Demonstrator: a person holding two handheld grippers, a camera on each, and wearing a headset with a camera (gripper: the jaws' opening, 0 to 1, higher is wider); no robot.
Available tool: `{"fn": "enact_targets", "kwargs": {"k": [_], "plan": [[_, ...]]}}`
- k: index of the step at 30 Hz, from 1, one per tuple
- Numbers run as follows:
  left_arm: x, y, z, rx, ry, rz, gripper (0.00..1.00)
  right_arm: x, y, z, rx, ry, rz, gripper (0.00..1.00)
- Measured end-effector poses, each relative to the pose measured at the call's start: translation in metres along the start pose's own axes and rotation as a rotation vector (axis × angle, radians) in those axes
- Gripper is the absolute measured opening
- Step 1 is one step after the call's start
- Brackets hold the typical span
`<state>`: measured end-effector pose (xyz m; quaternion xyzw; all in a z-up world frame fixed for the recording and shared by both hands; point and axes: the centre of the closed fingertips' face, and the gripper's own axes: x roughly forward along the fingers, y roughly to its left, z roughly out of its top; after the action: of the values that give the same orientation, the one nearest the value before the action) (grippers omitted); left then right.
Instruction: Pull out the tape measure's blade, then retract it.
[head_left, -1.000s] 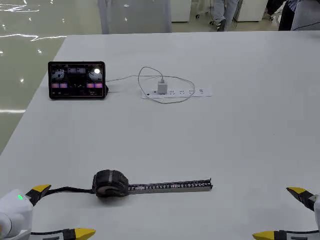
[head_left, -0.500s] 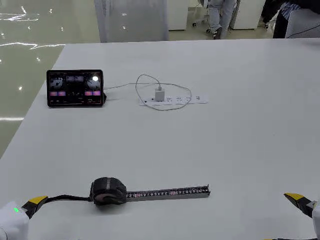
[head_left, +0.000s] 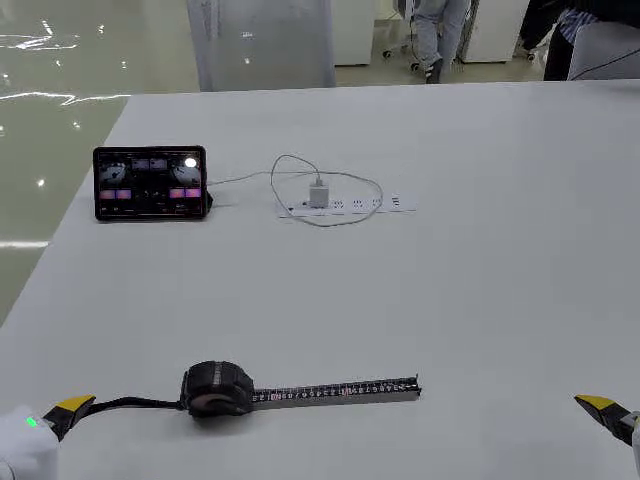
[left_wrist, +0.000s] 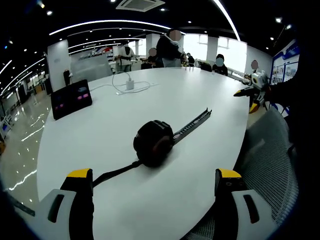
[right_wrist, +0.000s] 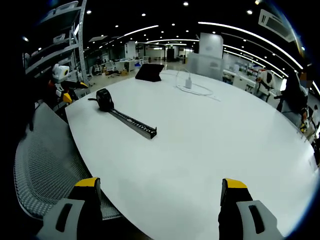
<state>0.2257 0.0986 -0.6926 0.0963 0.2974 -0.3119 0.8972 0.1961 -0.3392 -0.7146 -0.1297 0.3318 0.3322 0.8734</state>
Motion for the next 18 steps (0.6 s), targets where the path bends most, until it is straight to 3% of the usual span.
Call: {"fn": "enact_targets", "kwargs": {"k": [4,9,12,18], "plan": [[0.005,-0.003,-0.002,-0.008,0.005,0.0,0.99,0.002,0.0,0.001,-0.011,0.008,0.005,0.99],[0.01,-0.005,0.006,-0.024,-0.013,-0.004,0.99,0.003,-0.001,0.002,-0.048,0.017,0.021,0.99],[0.015,-0.004,0.015,-0.034,-0.032,-0.004,0.99,0.007,0.002,0.006,-0.069,0.027,0.071,0.99],[0.024,-0.004,0.037,-0.05,-0.069,-0.006,0.99,0.014,-0.001,0.016,-0.152,0.067,0.107,0.99]]}}
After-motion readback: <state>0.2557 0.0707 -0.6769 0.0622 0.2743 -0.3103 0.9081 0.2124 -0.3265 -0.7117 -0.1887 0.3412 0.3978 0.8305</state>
